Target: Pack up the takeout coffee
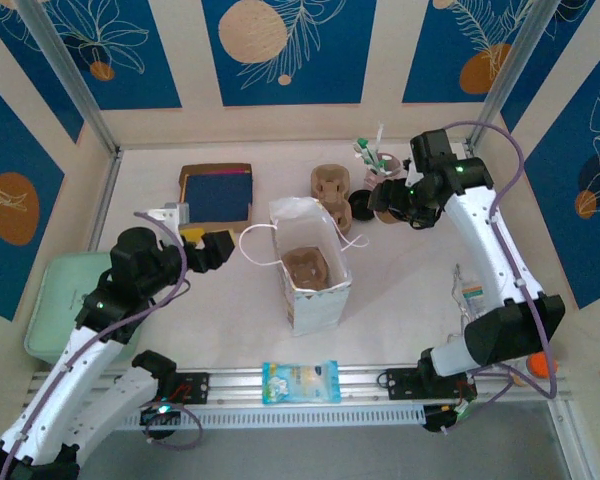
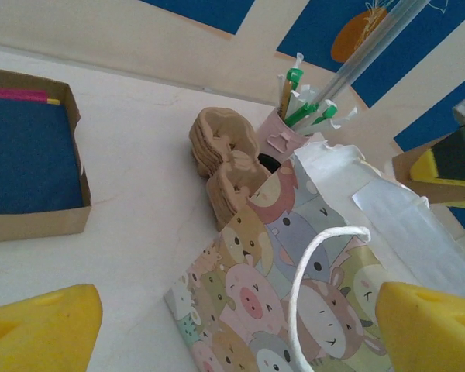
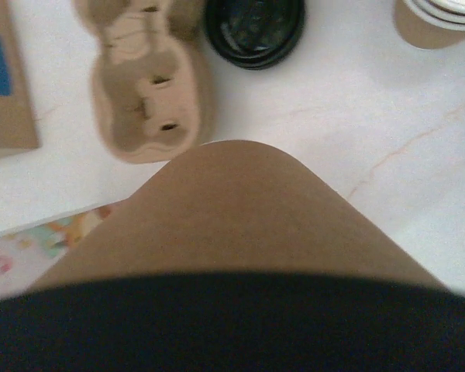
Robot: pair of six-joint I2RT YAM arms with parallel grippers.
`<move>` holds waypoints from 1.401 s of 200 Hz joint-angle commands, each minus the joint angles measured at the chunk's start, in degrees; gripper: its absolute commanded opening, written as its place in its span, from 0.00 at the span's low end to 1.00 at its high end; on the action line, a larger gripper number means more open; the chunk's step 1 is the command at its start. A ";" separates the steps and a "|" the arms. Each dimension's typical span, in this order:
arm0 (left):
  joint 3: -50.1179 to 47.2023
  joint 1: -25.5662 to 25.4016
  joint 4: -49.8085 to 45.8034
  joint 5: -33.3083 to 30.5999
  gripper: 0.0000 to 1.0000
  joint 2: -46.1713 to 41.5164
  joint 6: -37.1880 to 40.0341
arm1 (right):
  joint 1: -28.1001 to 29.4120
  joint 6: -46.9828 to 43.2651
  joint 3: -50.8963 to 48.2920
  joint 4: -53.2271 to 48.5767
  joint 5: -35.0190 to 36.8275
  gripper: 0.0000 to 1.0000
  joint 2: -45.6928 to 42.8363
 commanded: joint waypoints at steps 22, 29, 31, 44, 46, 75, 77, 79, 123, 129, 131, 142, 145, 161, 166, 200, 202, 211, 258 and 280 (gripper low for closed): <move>2.63 0.65 1.81 2.34 0.91 0.55 -1.01 | 4.07 -2.33 6.78 -3.04 -8.71 0.57 -3.55; 2.72 0.65 1.93 2.43 0.91 0.59 -1.17 | 5.15 -2.33 7.89 -3.28 -8.94 0.57 -3.90; 2.72 0.65 1.96 2.50 0.91 0.61 -1.17 | 5.43 -2.33 8.14 -3.37 -9.01 0.57 -3.96; 2.81 0.58 2.14 2.70 0.91 0.70 -1.36 | 7.44 -2.33 10.49 -4.12 -8.87 0.57 -4.40; 2.87 0.59 2.14 2.76 0.91 0.77 -1.37 | 7.68 -2.24 10.72 -4.28 -8.80 0.57 -4.41; 3.98 0.50 1.69 3.56 0.90 1.80 -0.15 | 11.25 -1.55 15.78 -6.24 -7.33 0.57 -4.43; 4.31 0.41 1.28 3.64 0.90 2.05 0.12 | 11.51 -1.48 16.04 -6.29 -7.29 0.56 -4.44; 4.70 0.35 0.81 3.57 0.90 2.31 0.45 | 11.77 -1.46 16.28 -6.36 -7.22 0.56 -4.47; 9.88 -0.66 -2.93 3.91 0.90 6.56 3.46 | 18.94 -0.25 21.02 -8.70 -4.54 0.54 -2.21; 10.65 -0.80 -3.25 4.08 0.90 7.31 3.81 | 20.02 0.01 22.05 -9.50 -3.29 0.53 -1.37; 10.98 -0.83 -3.40 4.16 0.90 7.65 3.97 | 20.42 0.10 22.33 -9.89 -2.90 0.53 -1.17; 12.80 -1.06 -4.44 4.77 0.90 9.70 5.05 | 22.46 0.44 24.07 -11.36 -1.18 0.52 0.18; 13.17 -1.10 -4.85 4.88 0.90 10.27 5.36 | 23.14 0.52 24.56 -11.55 -0.82 0.52 0.48; 15.89 -1.28 -6.61 5.47 0.90 13.78 6.86 | 25.91 0.86 26.72 -13.41 1.17 0.52 2.27; 16.78 -1.33 -7.10 5.77 0.90 14.89 7.34 | 26.64 1.07 27.36 -13.90 1.76 0.52 2.78; 22.63 -1.85 -9.37 7.60 0.90 21.77 10.55 | 30.76 2.46 28.49 -15.64 4.12 0.51 5.31; 22.95 -1.82 -9.55 7.68 0.90 22.18 10.73 | 30.98 2.54 28.47 -15.67 4.20 0.51 5.47; 24.44 -1.98 -10.17 7.96 0.90 23.99 11.41 | 31.93 2.72 28.30 -15.80 4.61 0.50 6.03; 30.68 -3.18 -12.30 9.59 0.88 32.76 13.89 | 34.68 3.71 27.81 -16.34 6.23 0.49 8.05; 34.71 -4.30 -14.39 9.59 0.87 37.04 15.61 | 35.26 4.00 27.37 -16.32 6.41 0.47 8.42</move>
